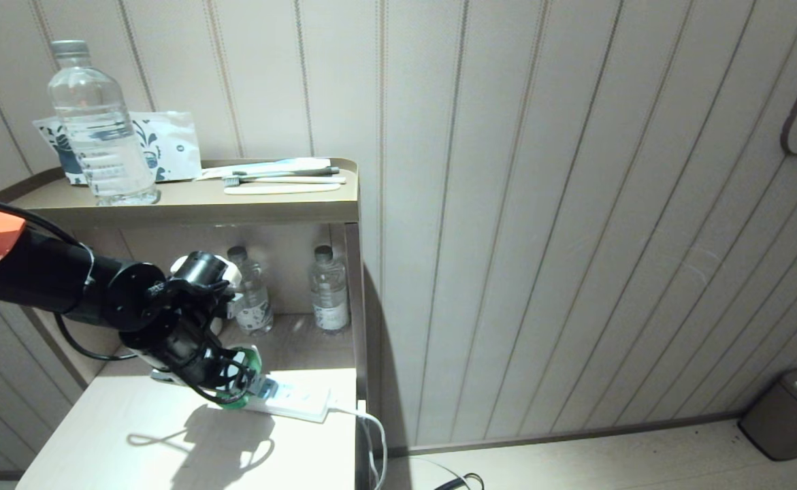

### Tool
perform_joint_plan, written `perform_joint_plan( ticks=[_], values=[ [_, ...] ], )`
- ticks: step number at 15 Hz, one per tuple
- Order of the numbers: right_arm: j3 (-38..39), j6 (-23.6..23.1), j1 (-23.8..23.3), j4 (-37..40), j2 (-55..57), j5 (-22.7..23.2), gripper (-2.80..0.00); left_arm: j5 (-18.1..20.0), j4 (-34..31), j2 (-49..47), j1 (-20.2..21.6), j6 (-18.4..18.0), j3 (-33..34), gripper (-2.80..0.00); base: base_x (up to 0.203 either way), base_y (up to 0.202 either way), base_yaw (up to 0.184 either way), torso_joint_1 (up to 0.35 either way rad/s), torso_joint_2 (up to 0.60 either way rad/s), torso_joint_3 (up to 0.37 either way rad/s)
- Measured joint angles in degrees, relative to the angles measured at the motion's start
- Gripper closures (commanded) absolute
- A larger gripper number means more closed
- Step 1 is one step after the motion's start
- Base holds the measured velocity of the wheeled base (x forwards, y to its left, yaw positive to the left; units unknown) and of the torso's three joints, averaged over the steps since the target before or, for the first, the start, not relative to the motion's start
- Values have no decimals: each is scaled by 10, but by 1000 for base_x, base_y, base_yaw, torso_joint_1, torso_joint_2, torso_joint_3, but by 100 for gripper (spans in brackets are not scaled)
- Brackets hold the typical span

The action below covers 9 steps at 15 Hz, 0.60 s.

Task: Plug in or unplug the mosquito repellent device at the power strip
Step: Hold the socket with your right hand and unplug it with your left hand

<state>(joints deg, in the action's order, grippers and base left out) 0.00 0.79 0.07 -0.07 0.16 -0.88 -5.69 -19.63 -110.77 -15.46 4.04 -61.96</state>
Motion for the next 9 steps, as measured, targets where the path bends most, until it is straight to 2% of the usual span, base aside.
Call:
perform_joint_plan(
  ticks=[4, 9],
  values=[
    [0, 0, 0, 0, 0, 0, 0, 2, 2, 79, -3, -27, 95, -280, 0, 0, 0, 0, 0, 0],
    [0, 0, 0, 0, 0, 0, 0, 1, -9, 201, -43, -24, 170, -280, 0, 0, 0, 0, 0, 0]
  ],
)
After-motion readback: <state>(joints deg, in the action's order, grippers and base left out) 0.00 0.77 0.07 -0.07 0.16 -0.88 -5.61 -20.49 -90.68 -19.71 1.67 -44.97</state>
